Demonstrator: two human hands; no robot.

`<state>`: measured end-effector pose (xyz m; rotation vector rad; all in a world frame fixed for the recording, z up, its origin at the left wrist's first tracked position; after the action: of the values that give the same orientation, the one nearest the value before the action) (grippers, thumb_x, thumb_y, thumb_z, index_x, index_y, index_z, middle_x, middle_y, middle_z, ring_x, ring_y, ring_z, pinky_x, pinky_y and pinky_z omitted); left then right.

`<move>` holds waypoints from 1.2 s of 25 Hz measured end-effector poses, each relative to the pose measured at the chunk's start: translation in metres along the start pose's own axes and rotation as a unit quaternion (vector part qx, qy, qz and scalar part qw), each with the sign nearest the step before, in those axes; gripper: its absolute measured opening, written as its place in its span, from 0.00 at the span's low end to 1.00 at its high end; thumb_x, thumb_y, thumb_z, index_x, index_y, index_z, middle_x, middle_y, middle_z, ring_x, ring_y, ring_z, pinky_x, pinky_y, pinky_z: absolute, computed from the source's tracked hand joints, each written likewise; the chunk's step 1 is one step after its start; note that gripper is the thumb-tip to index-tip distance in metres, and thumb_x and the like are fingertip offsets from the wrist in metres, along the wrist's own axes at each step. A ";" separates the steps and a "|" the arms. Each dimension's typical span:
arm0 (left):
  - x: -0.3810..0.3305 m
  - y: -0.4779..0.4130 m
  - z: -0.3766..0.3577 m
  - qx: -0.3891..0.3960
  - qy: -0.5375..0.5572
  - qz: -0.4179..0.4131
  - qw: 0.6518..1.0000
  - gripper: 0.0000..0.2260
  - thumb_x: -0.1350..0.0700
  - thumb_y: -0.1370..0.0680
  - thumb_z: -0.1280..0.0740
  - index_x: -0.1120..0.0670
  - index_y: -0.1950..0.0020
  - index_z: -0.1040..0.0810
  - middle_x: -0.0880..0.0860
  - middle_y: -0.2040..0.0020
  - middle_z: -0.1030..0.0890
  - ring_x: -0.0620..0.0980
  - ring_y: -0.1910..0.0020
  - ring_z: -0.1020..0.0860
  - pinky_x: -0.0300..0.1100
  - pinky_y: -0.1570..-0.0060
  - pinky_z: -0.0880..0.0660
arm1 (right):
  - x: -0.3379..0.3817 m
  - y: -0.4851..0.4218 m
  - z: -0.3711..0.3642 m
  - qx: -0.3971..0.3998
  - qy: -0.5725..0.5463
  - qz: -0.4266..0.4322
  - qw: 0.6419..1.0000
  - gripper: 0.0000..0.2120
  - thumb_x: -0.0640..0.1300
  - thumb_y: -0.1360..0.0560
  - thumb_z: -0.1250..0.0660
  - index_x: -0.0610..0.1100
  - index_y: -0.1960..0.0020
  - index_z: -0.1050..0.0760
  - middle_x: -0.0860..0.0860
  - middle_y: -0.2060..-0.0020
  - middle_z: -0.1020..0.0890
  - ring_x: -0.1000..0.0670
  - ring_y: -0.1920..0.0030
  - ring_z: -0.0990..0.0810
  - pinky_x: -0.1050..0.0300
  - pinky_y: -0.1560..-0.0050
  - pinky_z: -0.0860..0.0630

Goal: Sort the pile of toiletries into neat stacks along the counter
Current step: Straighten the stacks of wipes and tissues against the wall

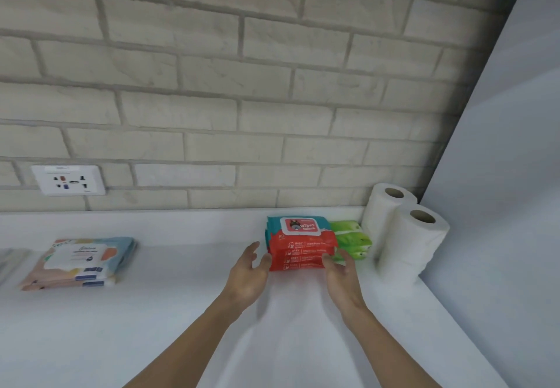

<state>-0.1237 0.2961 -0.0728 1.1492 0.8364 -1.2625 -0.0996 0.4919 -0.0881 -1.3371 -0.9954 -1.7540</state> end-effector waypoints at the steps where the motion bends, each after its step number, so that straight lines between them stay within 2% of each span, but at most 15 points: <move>1: 0.000 -0.007 -0.005 0.001 0.004 0.008 1.000 0.24 0.45 0.20 0.41 0.45 0.24 0.41 0.53 0.27 0.33 0.53 0.30 0.32 0.49 0.31 0.33 | 0.001 -0.005 0.001 0.007 -0.010 0.006 1.000 0.25 0.53 0.22 0.36 0.53 0.28 0.39 0.49 0.42 0.24 0.50 0.43 0.26 0.54 0.41 0.32; 6: -0.002 -0.034 -0.026 0.013 0.005 0.031 0.999 0.26 0.40 0.21 0.44 0.42 0.24 0.45 0.51 0.27 0.32 0.53 0.29 0.32 0.53 0.31 0.35 | 0.001 -0.029 -0.003 0.032 -0.028 0.055 0.998 0.24 0.49 0.21 0.36 0.53 0.28 0.38 0.53 0.43 0.23 0.55 0.46 0.24 0.61 0.45 0.31; 10: -0.006 -0.050 -0.037 0.023 0.041 0.003 0.999 0.23 0.42 0.19 0.46 0.43 0.24 0.43 0.45 0.41 0.25 0.45 0.43 0.25 0.44 0.39 0.30 | -0.008 -0.045 -0.007 0.039 -0.007 0.076 0.996 0.25 0.53 0.22 0.37 0.55 0.27 0.38 0.55 0.40 0.23 0.54 0.42 0.23 0.56 0.37 0.29; 14: -0.001 -0.065 -0.047 0.027 0.058 0.001 0.998 0.19 0.42 0.20 0.46 0.41 0.29 0.37 0.45 0.44 0.21 0.42 0.49 0.21 0.35 0.52 0.25 | -0.012 -0.059 -0.008 0.054 0.003 0.075 0.996 0.25 0.58 0.22 0.40 0.56 0.27 0.38 0.61 0.44 0.22 0.54 0.42 0.22 0.52 0.36 0.27; 17: -0.004 -0.067 -0.050 0.020 0.069 0.000 0.997 0.17 0.44 0.19 0.46 0.42 0.31 0.36 0.44 0.47 0.21 0.40 0.52 0.21 0.31 0.59 0.25 | -0.016 -0.065 -0.010 0.072 0.031 0.078 0.994 0.27 0.62 0.24 0.43 0.60 0.26 0.41 0.59 0.40 0.24 0.53 0.40 0.24 0.50 0.34 0.28; 24: -0.003 -0.072 -0.052 0.026 0.072 0.028 0.997 0.17 0.46 0.18 0.48 0.45 0.29 0.34 0.47 0.44 0.22 0.43 0.50 0.21 0.44 0.43 0.25 | -0.013 -0.071 -0.017 0.091 0.108 0.085 0.986 0.26 0.56 0.19 0.45 0.57 0.24 0.47 0.59 0.41 0.30 0.54 0.43 0.27 0.59 0.41 0.30; 28: -0.003 -0.074 -0.052 0.021 0.072 0.037 0.997 0.17 0.47 0.18 0.47 0.46 0.30 0.33 0.47 0.45 0.22 0.45 0.49 0.21 0.48 0.40 0.25 | -0.015 -0.076 -0.016 0.092 0.132 0.080 0.984 0.26 0.57 0.20 0.45 0.57 0.24 0.46 0.57 0.36 0.28 0.50 0.36 0.26 0.56 0.38 0.30; 30: -0.003 -0.074 -0.053 0.016 0.079 0.044 0.996 0.17 0.47 0.18 0.46 0.46 0.30 0.33 0.48 0.44 0.21 0.47 0.47 0.21 0.49 0.39 0.25 | -0.015 -0.078 -0.017 0.099 0.136 0.079 0.983 0.25 0.57 0.20 0.45 0.57 0.25 0.43 0.56 0.34 0.28 0.52 0.37 0.26 0.55 0.37 0.30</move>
<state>-0.1910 0.3525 -0.0973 1.3105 0.8739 -1.1263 -0.1723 0.5138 -0.1182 -0.9928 -0.8592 -1.6192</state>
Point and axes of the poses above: each hand's wrist, its own y-axis away from the middle knuckle, its own z-axis out of the back of the hand, x = y × z, the point moved 3 cm from there along -y, towards the middle knuckle
